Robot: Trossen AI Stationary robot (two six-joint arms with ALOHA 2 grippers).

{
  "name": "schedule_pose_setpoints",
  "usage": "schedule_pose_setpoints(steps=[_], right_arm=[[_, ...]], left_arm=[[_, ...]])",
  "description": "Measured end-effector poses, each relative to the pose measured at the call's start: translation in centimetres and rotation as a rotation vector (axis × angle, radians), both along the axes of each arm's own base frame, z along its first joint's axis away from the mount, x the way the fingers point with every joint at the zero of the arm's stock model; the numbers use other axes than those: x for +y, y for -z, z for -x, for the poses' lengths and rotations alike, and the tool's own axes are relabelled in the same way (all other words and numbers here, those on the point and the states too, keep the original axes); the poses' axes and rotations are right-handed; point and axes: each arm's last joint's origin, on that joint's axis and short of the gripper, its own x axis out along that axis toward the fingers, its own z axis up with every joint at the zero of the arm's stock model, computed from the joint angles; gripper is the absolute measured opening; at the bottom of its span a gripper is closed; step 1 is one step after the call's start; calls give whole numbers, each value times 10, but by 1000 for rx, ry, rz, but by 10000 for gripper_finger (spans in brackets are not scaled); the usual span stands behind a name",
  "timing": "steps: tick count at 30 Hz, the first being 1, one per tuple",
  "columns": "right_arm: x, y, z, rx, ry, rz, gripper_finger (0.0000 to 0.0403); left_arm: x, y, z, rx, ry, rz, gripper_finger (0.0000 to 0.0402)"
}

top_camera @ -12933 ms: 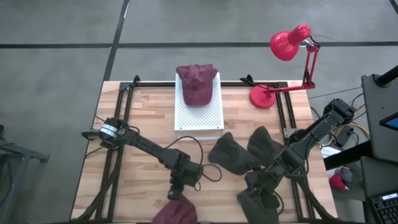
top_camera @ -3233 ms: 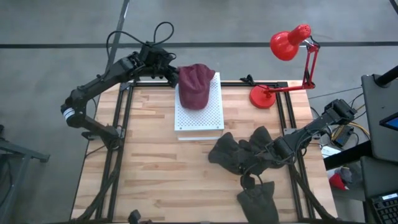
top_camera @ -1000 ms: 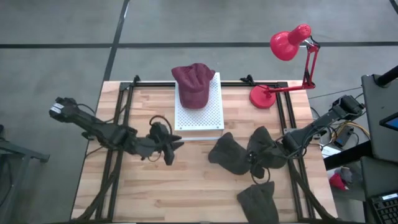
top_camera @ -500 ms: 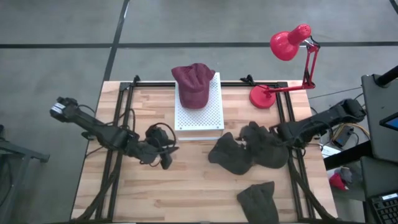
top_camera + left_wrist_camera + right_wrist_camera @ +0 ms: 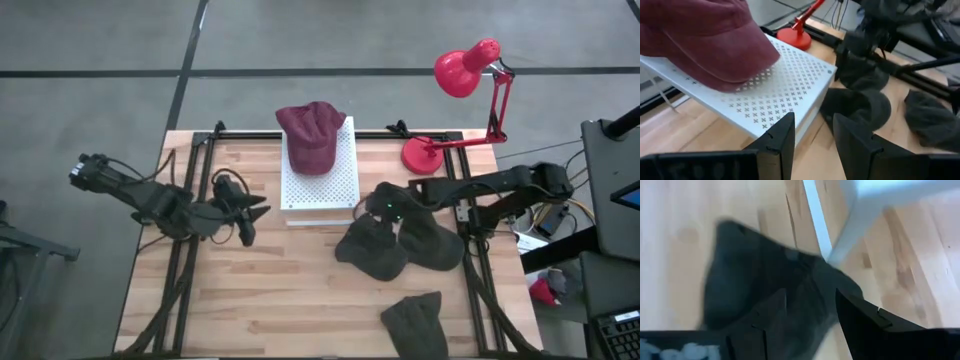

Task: Pick & Place hat
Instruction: Put the top left black cap on the shelf

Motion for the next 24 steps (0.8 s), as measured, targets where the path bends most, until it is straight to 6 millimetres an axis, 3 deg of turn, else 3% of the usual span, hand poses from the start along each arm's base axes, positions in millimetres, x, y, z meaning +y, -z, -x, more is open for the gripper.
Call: schedule_pose_setpoints(steps=[10,18,24], right_arm=[[-10,30,-15,162,-151,91,169],[-10,35,-26,169,-251,122,162],[-10,36,-25,173,-268,115,127]], left_arm=[[1,1,-2,-29,-82,5,129],[-1,5,-7,-25,-99,30,129],[-2,6,-10,-35,-112,56,129]])
